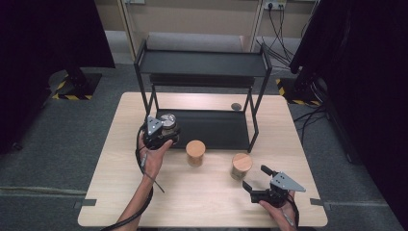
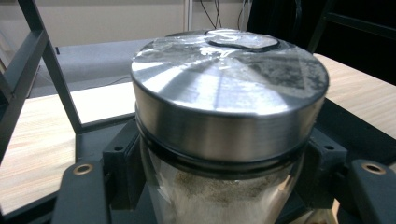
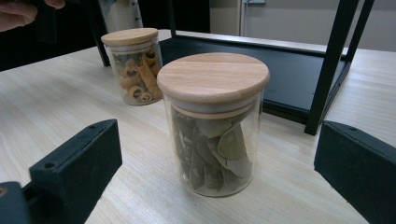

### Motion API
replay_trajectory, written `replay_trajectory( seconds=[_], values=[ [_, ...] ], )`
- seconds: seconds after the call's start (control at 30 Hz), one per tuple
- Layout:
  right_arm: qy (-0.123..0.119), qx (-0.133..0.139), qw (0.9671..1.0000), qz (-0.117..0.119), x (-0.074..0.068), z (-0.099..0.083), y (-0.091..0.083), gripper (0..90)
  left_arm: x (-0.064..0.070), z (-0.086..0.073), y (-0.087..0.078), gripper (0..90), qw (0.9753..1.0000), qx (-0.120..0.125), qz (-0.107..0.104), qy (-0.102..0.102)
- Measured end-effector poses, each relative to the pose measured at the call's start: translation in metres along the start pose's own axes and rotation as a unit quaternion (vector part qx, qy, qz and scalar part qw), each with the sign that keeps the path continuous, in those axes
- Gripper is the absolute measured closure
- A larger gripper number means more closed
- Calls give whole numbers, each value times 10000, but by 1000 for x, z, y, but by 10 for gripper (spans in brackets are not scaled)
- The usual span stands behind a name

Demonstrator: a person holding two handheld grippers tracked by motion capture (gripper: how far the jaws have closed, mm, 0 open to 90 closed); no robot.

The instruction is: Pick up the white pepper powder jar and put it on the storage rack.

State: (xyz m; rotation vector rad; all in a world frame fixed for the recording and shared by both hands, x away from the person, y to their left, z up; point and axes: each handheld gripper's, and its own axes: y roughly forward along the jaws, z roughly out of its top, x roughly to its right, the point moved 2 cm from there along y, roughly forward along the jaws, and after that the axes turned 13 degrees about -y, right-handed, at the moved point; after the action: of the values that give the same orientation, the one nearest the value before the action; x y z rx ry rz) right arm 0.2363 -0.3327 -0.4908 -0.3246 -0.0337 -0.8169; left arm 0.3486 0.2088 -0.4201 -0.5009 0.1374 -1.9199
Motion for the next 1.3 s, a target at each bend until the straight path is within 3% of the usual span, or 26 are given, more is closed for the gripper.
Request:
replay_trajectory(
  seconds=[0.2,1.3],
  values=[
    [6,-3,10000,3,0,0,0,12,-2,1,5,308,10000,19,25,-86],
    [7,5,10000,20,1,0,0,13,-3,7,34,309,9993,95,348,-25]
  ],
)
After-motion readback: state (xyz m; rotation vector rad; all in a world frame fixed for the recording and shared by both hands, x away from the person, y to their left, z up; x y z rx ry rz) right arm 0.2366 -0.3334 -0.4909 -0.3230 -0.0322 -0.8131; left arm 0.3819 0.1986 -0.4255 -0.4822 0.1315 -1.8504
